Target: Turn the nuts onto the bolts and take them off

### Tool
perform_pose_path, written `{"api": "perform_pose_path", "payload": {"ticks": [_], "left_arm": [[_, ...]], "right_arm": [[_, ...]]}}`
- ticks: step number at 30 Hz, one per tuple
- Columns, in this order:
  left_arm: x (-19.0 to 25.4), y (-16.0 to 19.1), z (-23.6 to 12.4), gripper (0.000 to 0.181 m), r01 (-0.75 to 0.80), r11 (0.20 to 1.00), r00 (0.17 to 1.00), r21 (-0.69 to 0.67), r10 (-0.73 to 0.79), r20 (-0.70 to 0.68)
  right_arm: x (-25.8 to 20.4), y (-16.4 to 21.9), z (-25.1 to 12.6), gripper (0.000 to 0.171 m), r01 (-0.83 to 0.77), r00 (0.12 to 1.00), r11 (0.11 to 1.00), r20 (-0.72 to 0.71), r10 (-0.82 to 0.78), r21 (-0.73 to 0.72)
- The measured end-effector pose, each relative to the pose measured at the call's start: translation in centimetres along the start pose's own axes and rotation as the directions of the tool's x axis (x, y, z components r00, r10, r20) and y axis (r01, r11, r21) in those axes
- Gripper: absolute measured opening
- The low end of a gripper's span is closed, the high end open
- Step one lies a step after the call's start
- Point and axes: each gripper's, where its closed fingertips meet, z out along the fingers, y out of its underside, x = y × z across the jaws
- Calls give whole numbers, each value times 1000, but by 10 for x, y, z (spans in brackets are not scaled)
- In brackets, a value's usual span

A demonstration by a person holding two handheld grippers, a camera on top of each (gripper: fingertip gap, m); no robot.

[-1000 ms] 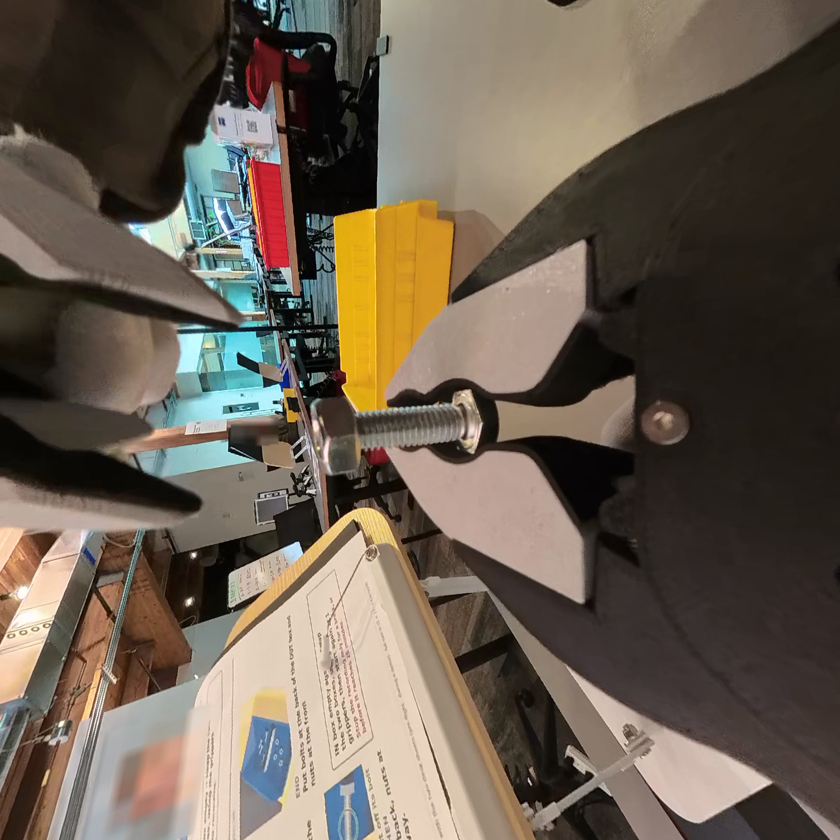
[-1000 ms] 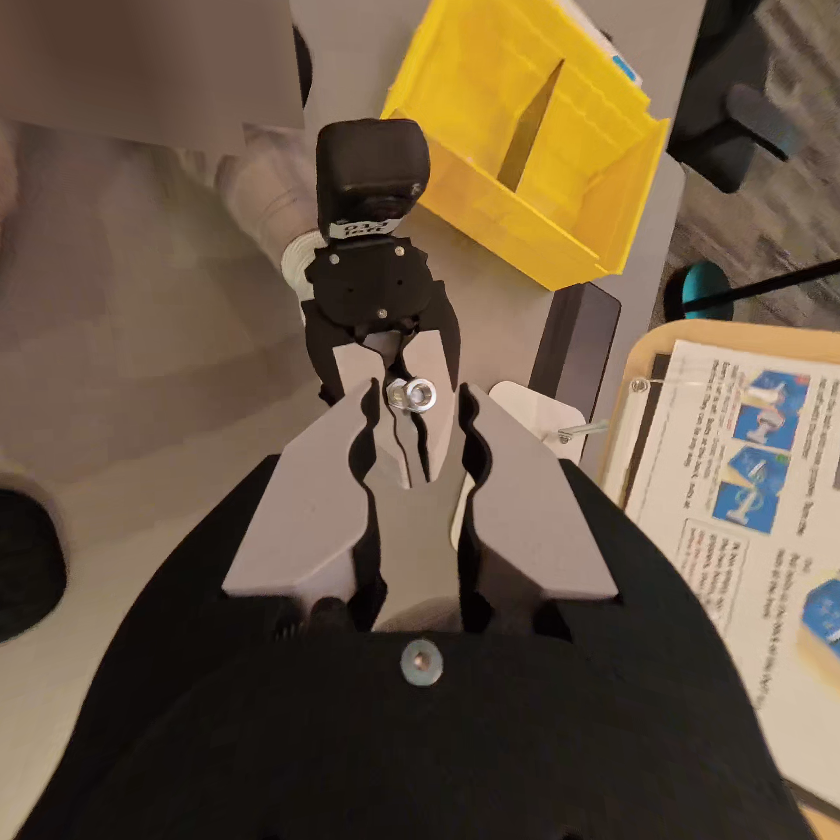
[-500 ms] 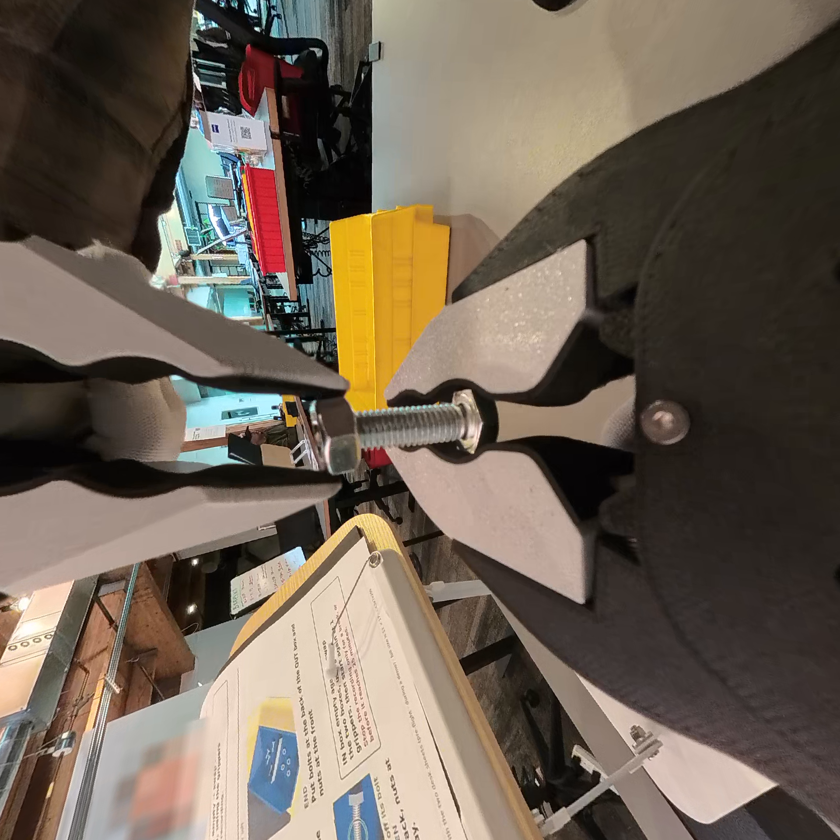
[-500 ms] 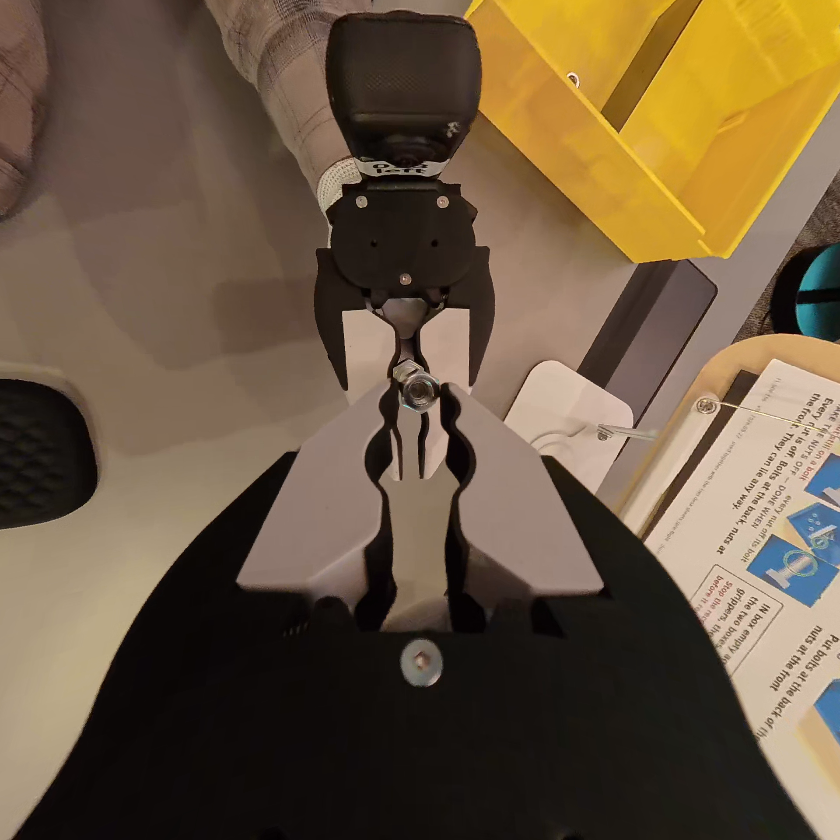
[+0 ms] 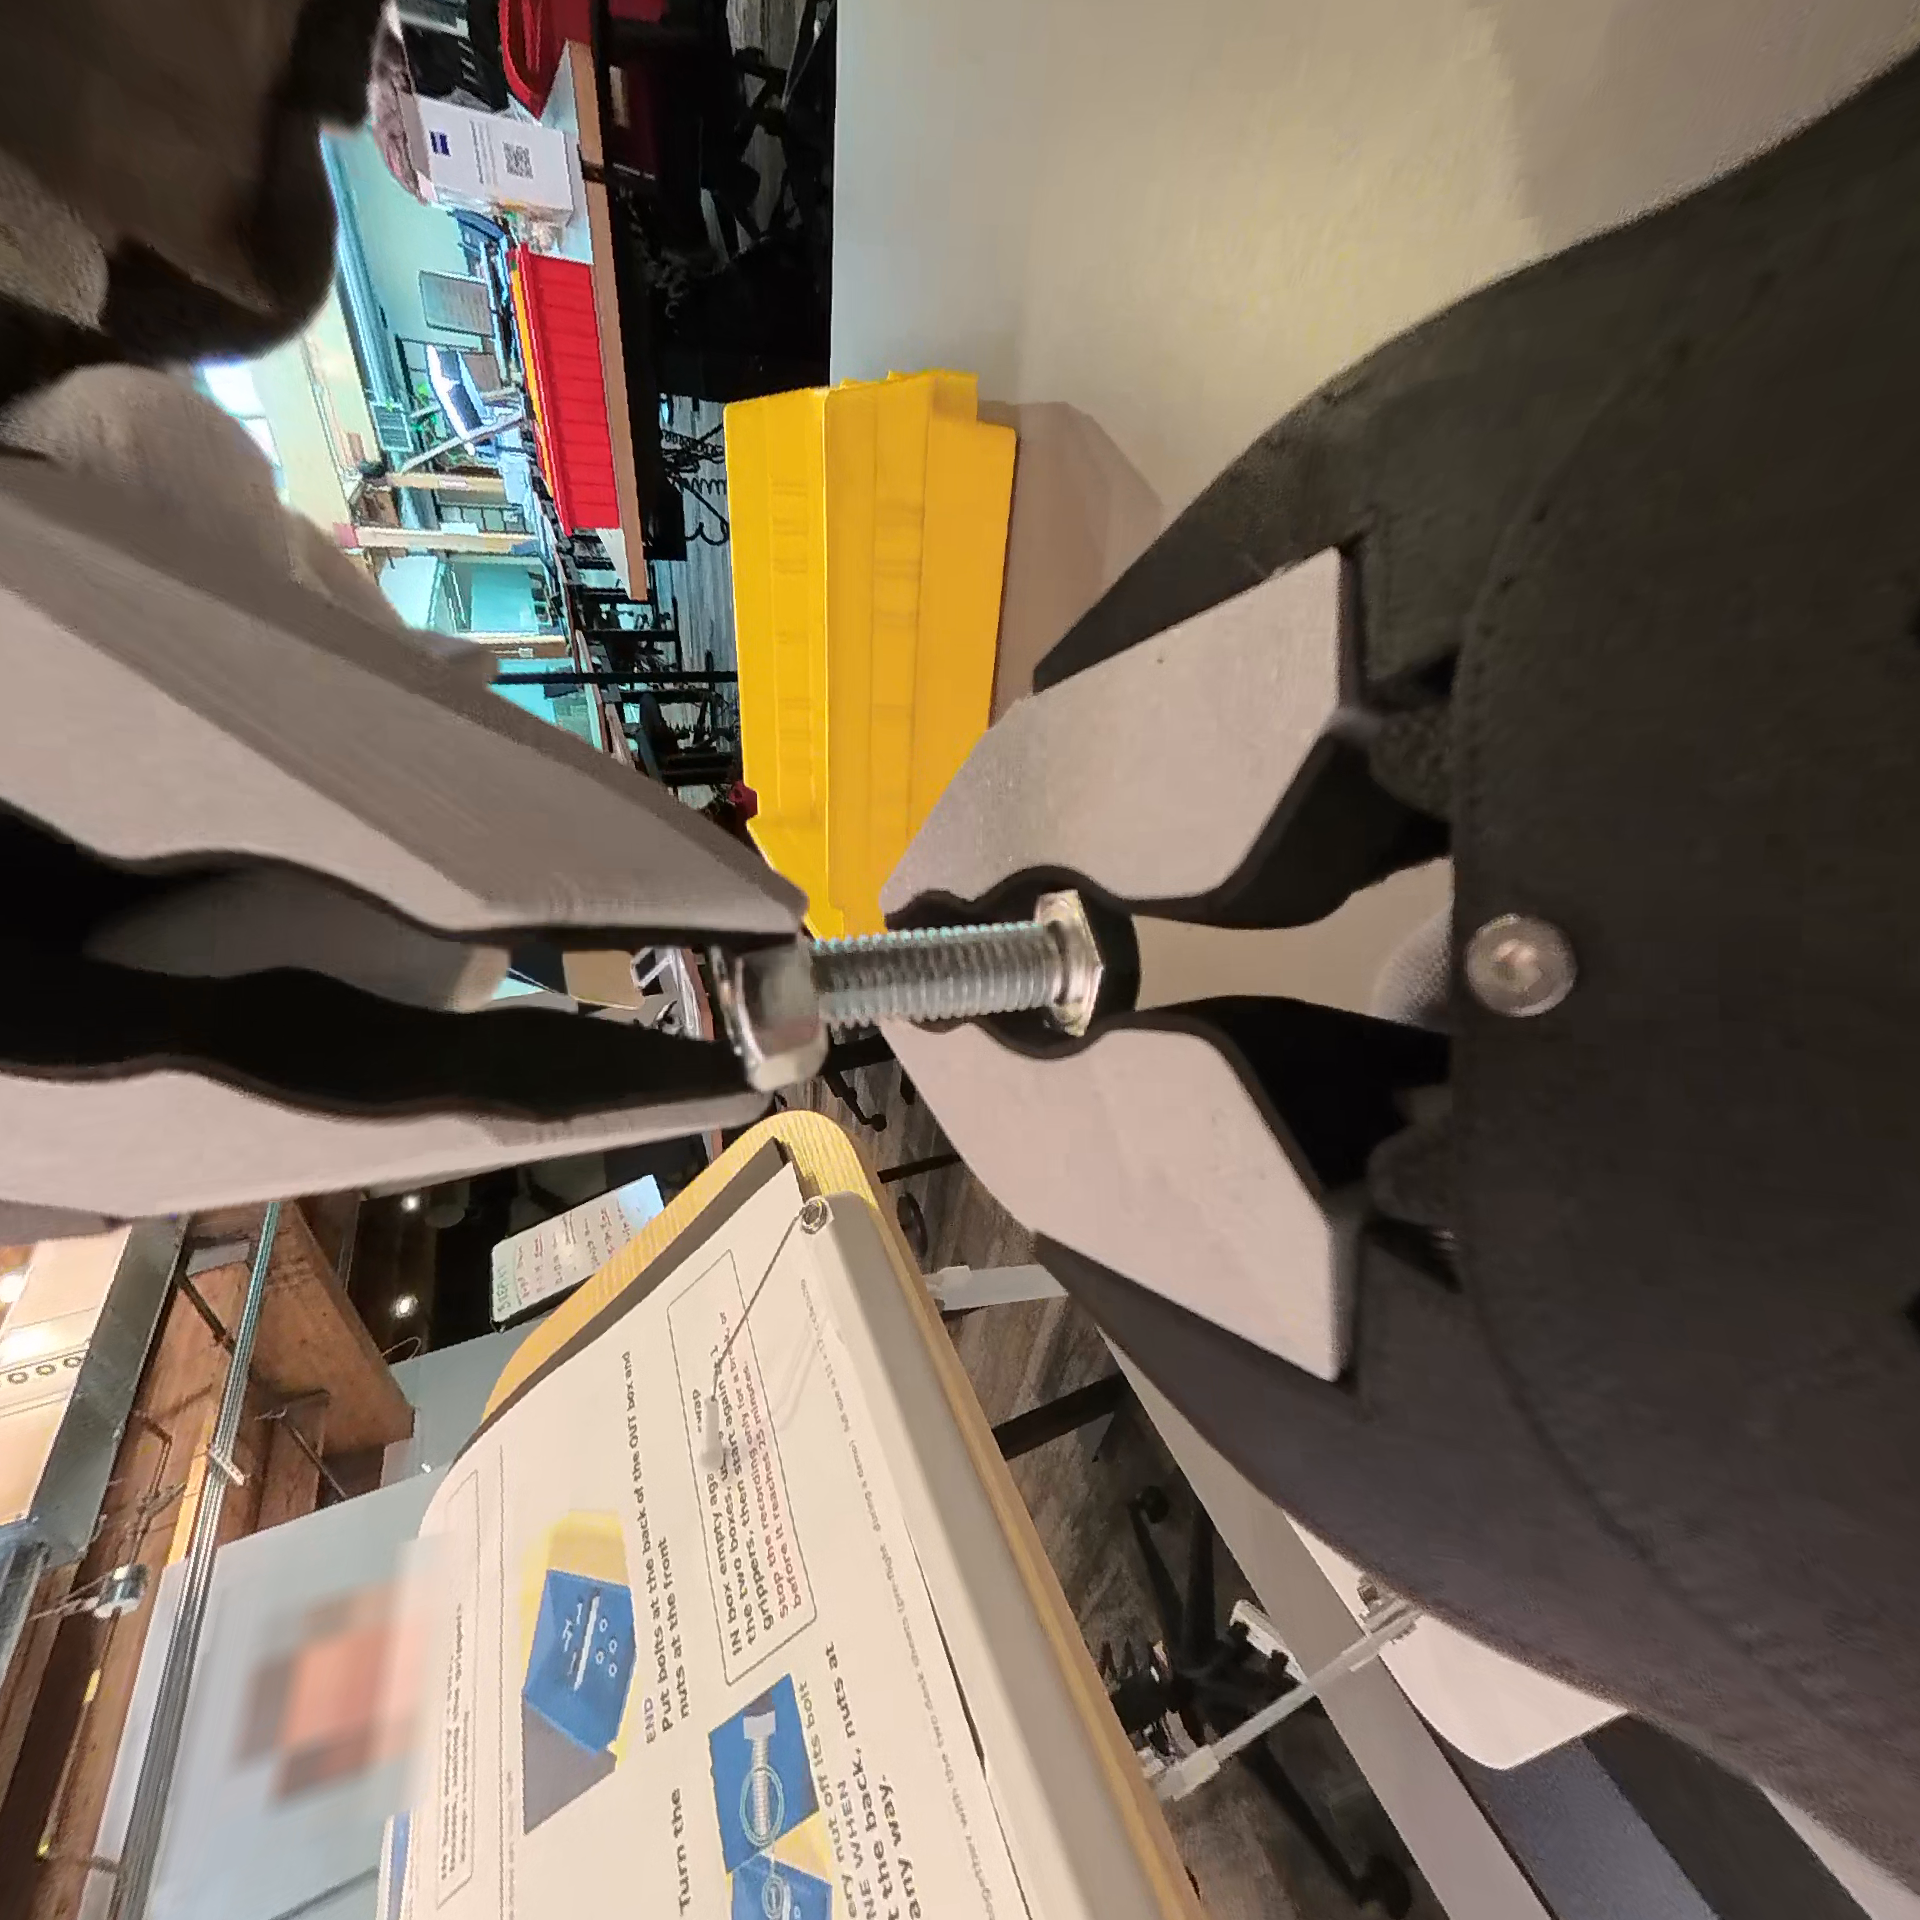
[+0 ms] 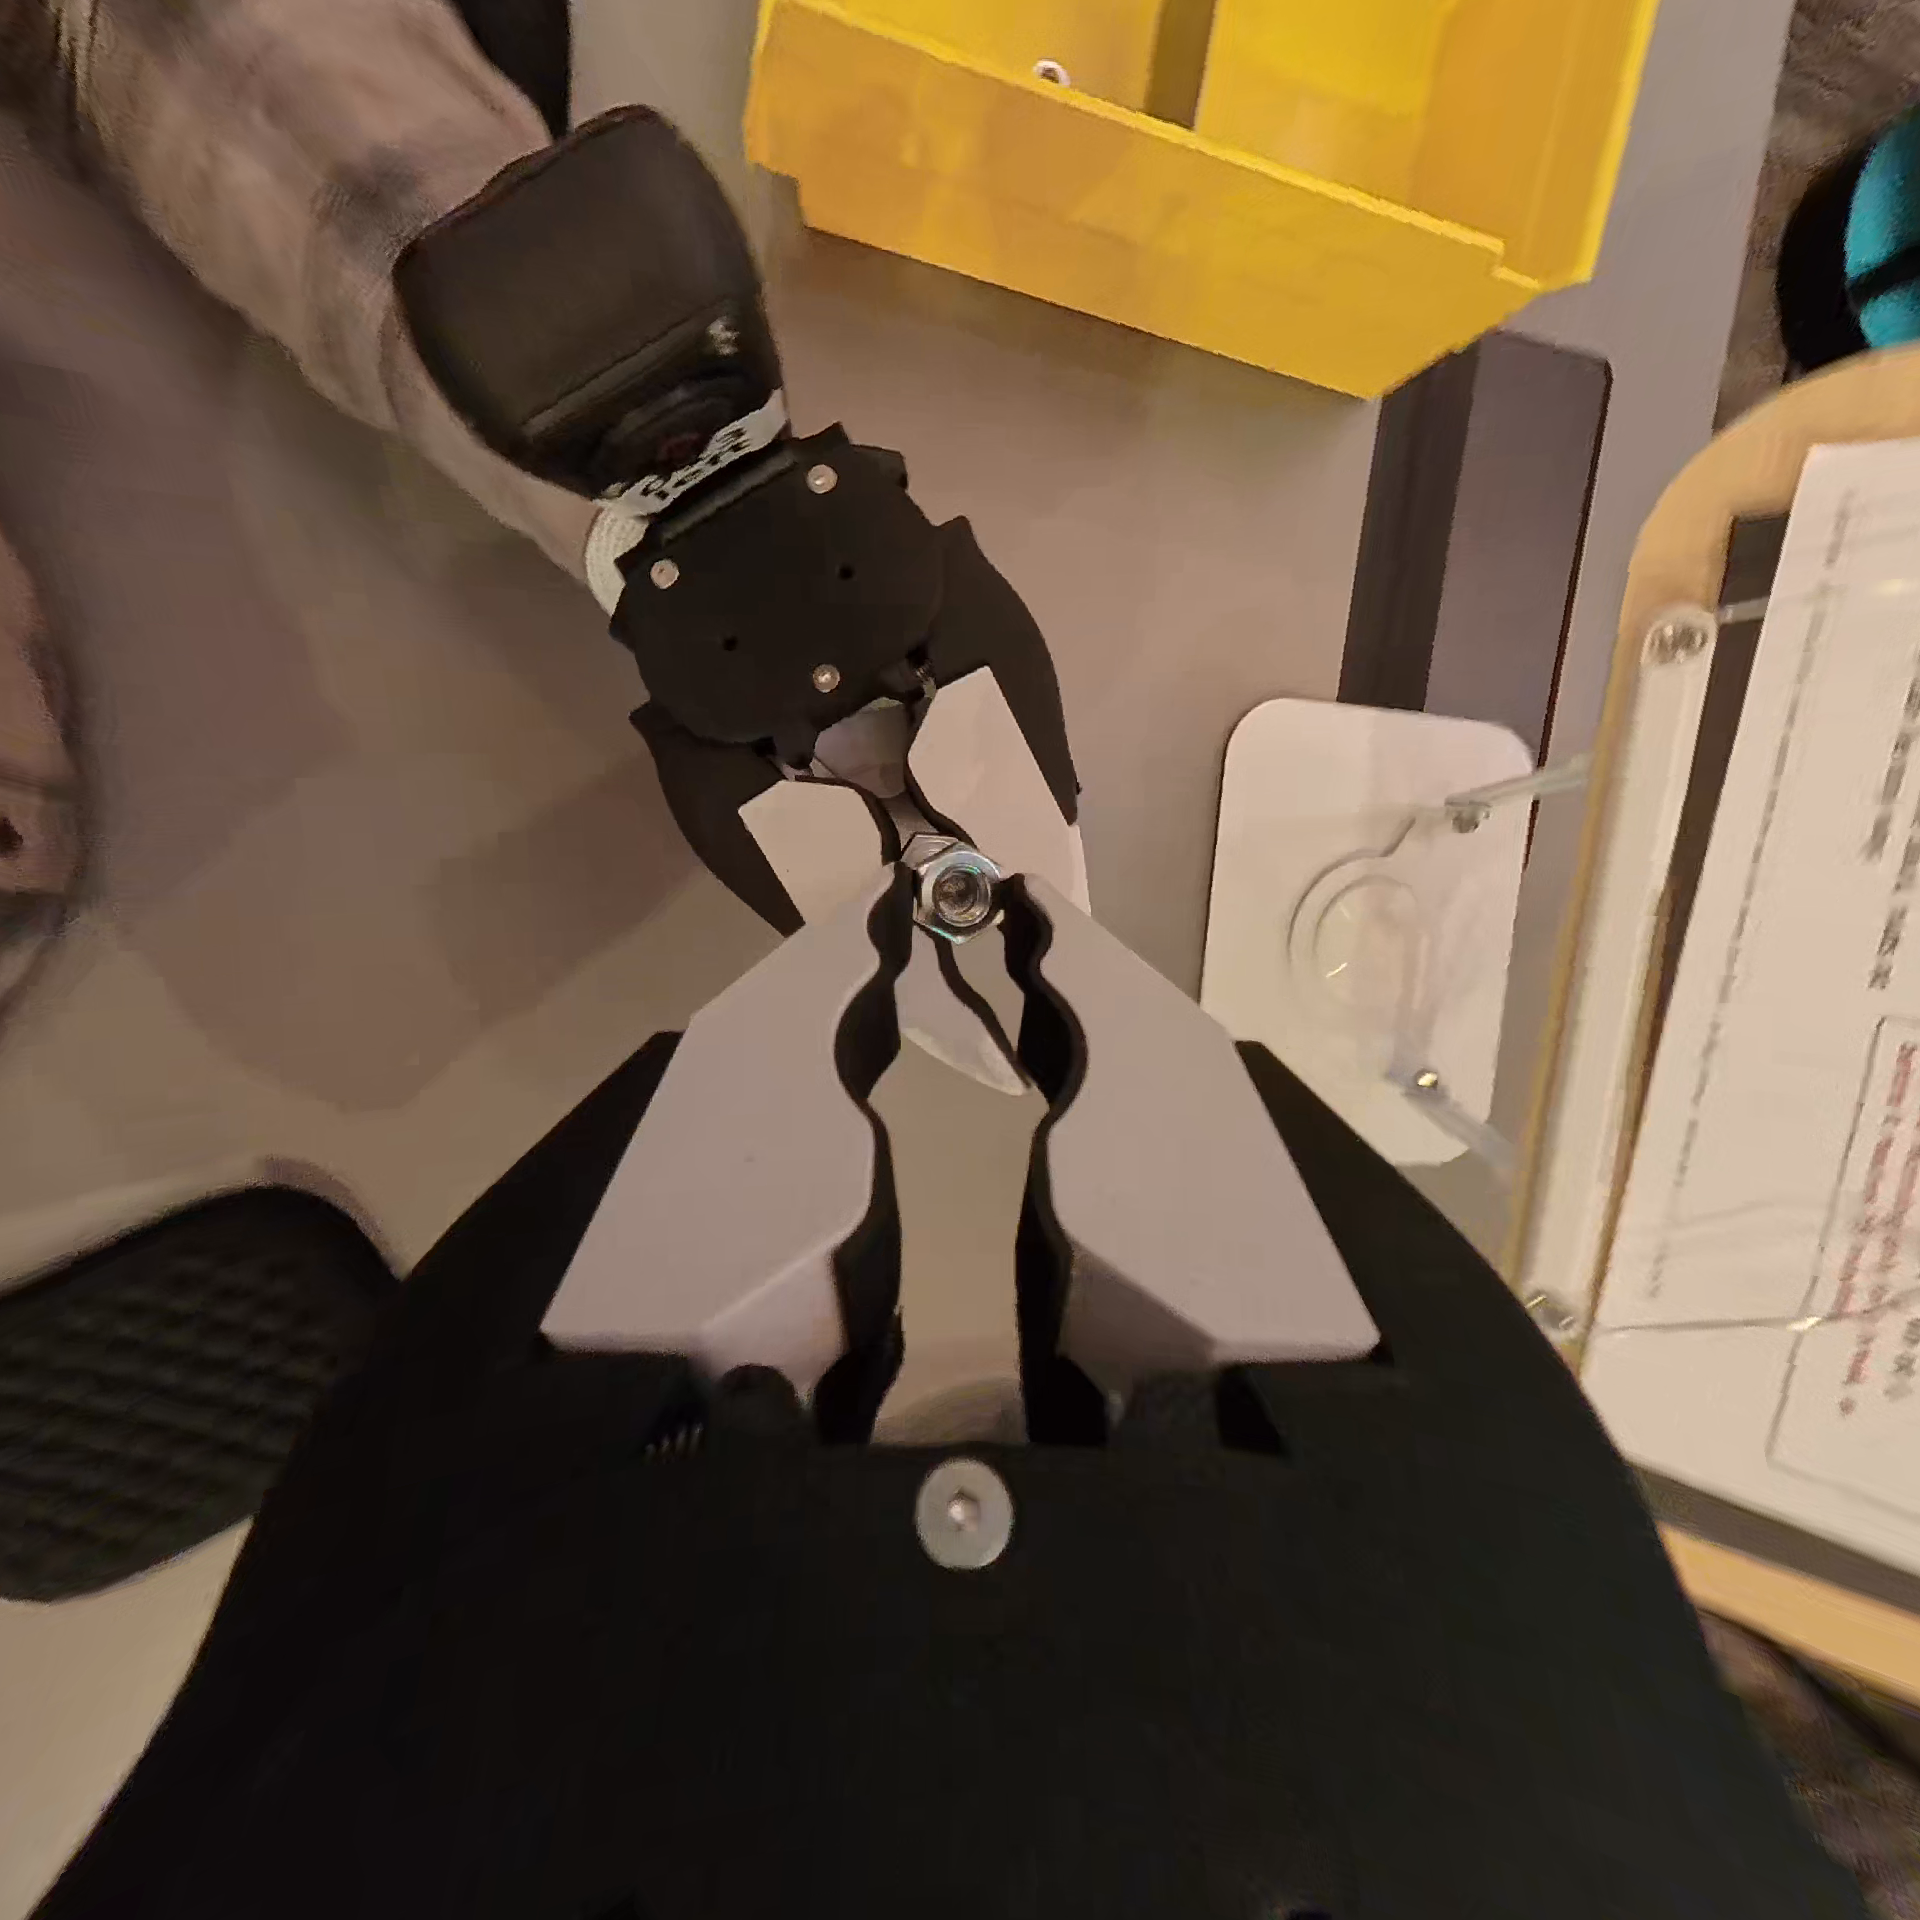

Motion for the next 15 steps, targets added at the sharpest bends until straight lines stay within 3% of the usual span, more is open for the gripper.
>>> {"api": "perform_pose_path", "payload": {"ticks": [2,7,9,12,15], "left_arm": [[1,2,1,10,-13,1000,1000,-7,13,6],[3,3,1,10,-9,1000,1000,-9,9,-2],[2,2,1,10,-11,1000,1000,-6,11,-4],[3,1,1,10,-7,1000,1000,-1,7,-12],[8,0,1,10,-4,1000,999,6,4,-44]], "right_arm": [[0,2,0,15,-89,996,996,-10,89,1],[0,5,1,16,-114,992,993,-56,113,-5],[2,5,1,41,-104,991,994,-85,102,-15],[0,-1,-6,44,-46,996,999,-73,47,8],[-4,-7,-16,42,125,991,992,-46,-125,13]]}}
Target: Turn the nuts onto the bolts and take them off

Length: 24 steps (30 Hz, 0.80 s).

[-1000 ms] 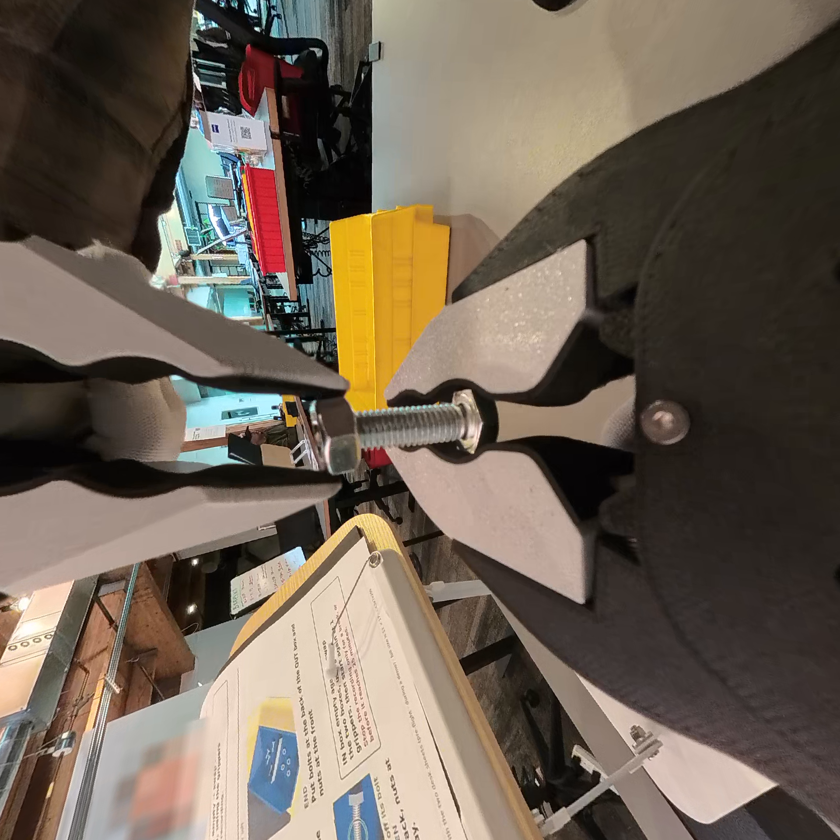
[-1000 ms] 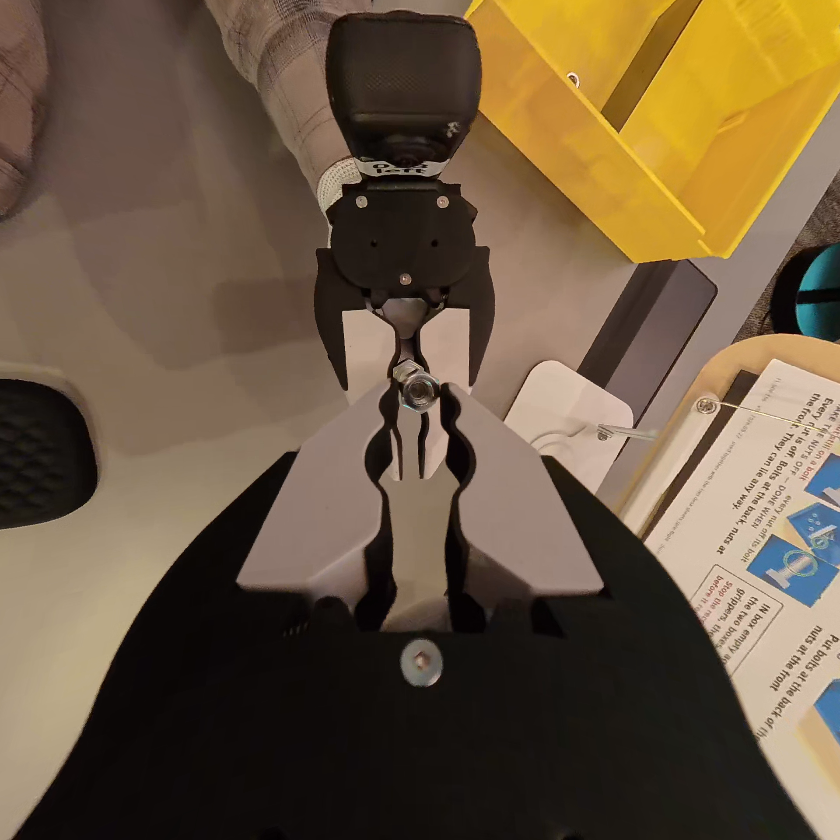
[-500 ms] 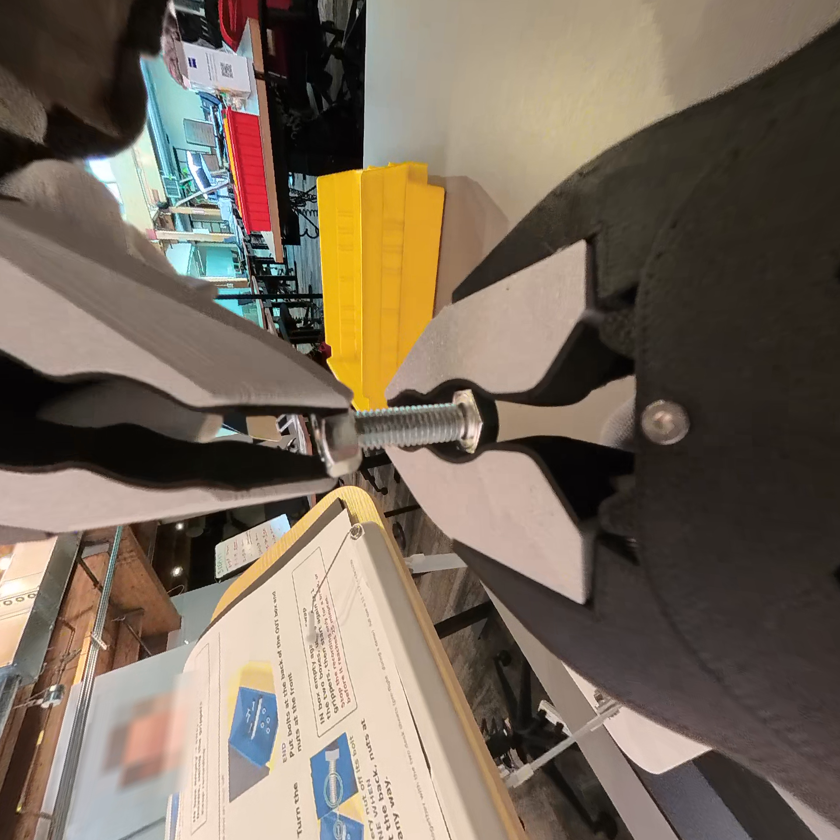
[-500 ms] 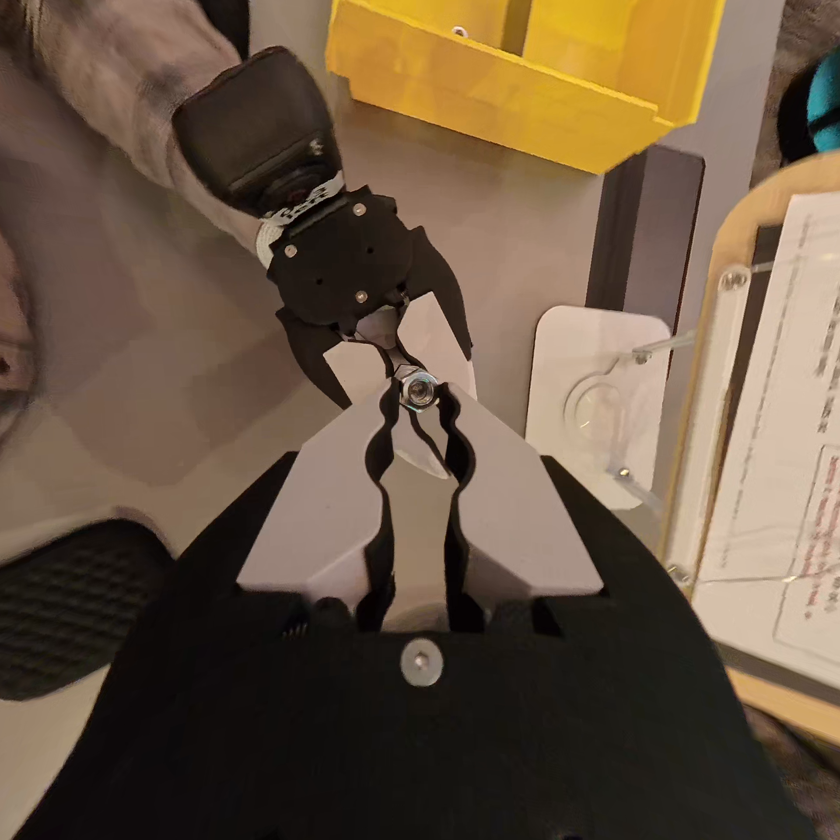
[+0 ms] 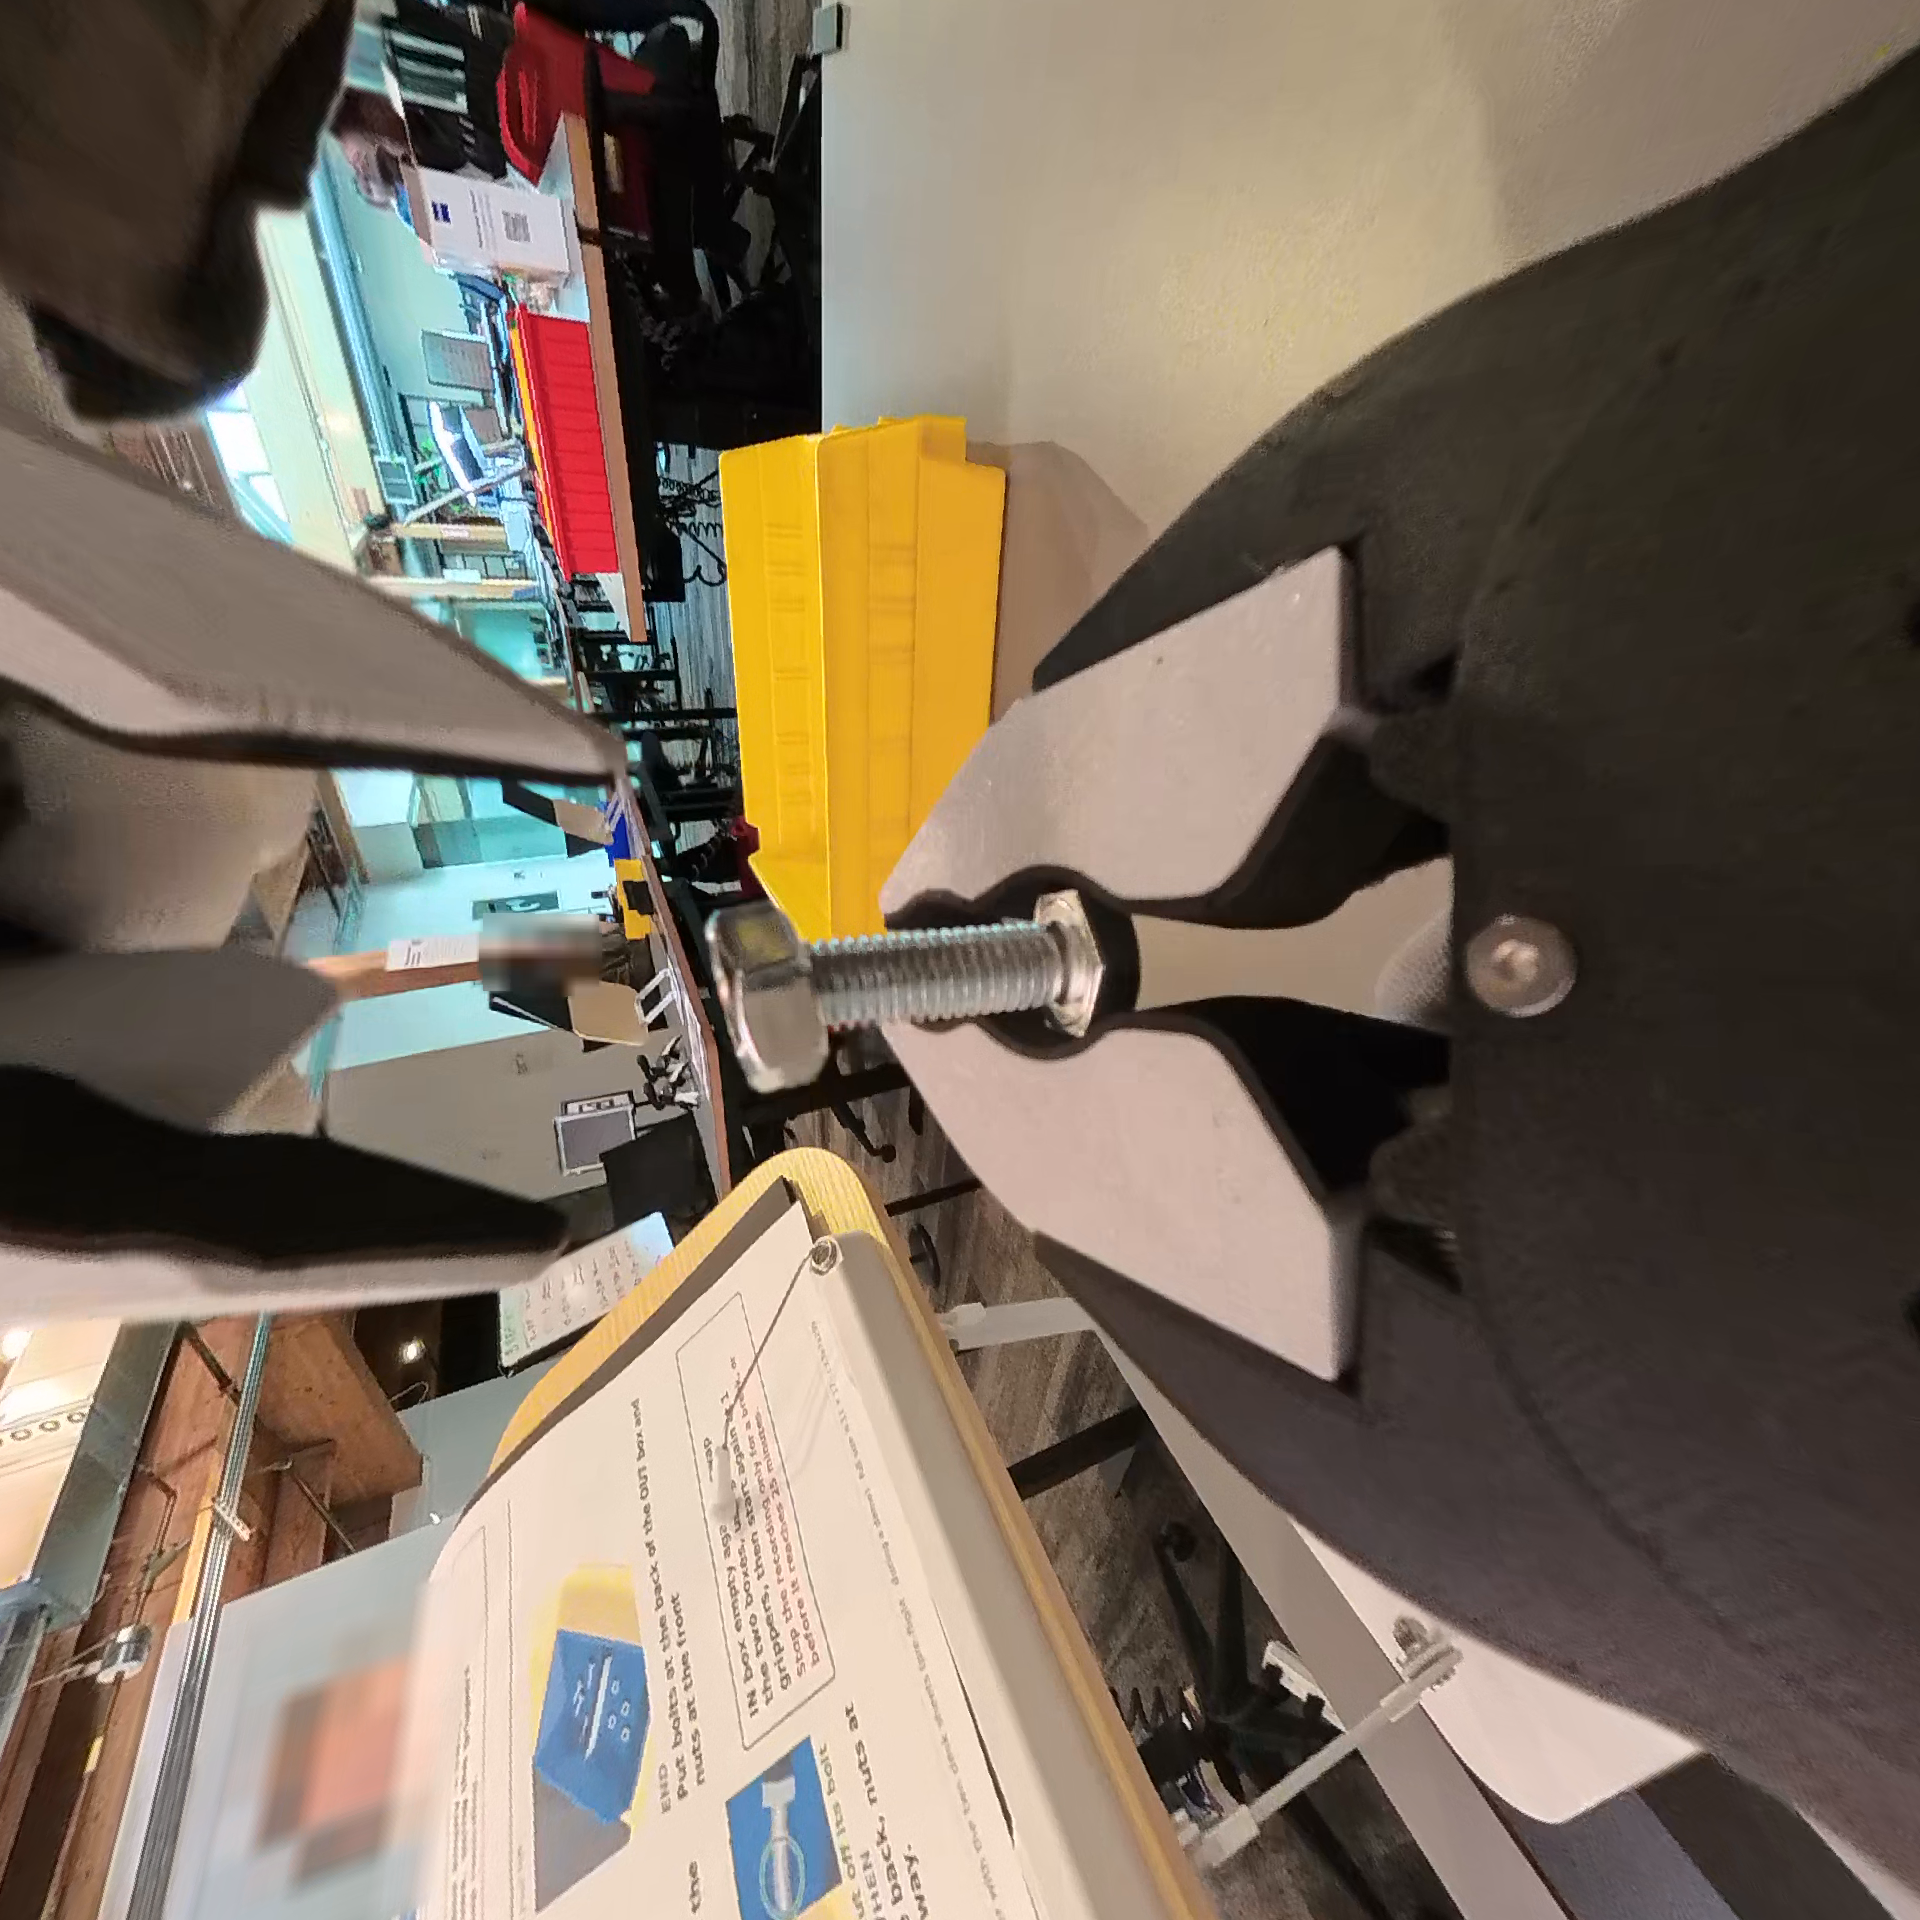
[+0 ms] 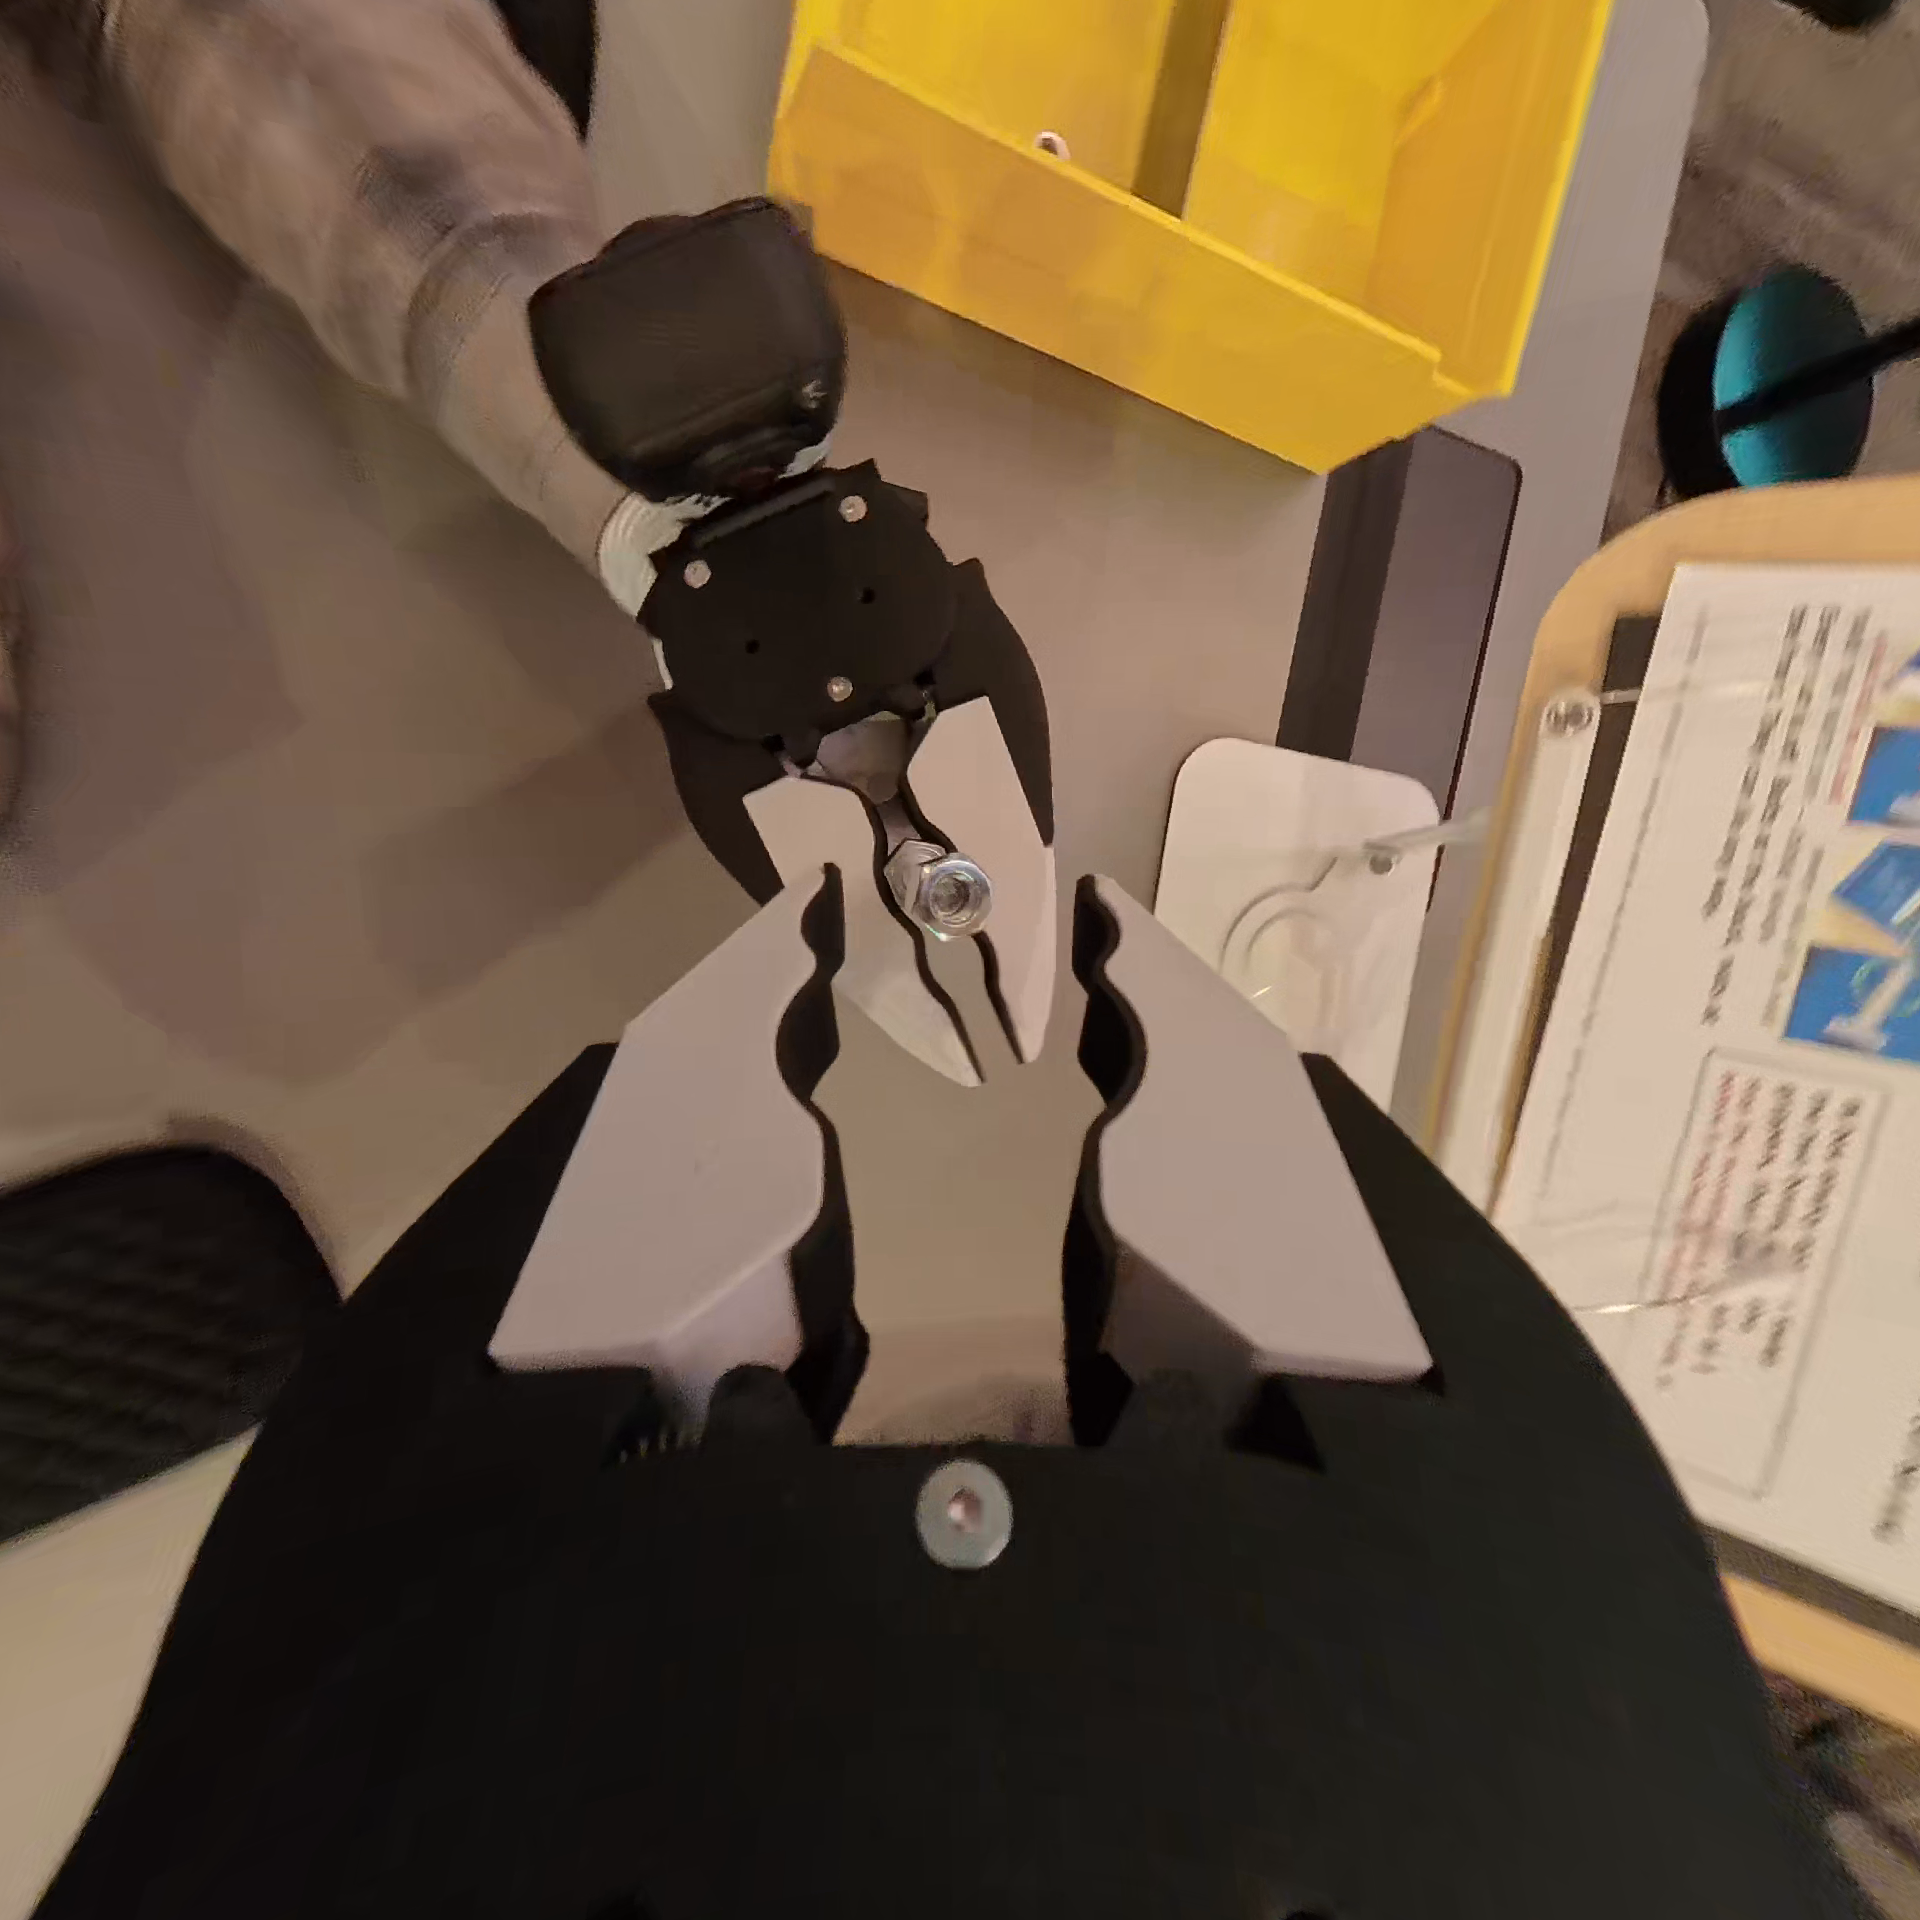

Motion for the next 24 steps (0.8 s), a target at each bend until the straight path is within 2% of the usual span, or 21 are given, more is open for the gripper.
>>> {"api": "perform_pose_path", "payload": {"ticks": [3,6,9,18,24], "left_arm": [[8,-1,0,11,7,1000,999,6,-7,-47],[12,-3,0,10,5,1000,997,14,-4,-75],[14,-5,-1,10,4,1000,996,19,-2,-89],[17,-7,-1,10,-12,1000,995,21,14,-95],[13,-4,0,10,-16,1000,998,12,17,-59]], "right_arm": [[-9,0,-4,38,219,972,976,87,-219,2],[-13,1,-4,35,336,930,942,159,-331,-5],[-16,3,-2,30,387,899,922,227,-374,-13],[-18,8,6,15,407,884,913,267,-384,-34],[-15,9,8,14,307,931,949,233,-283,-75]]}}
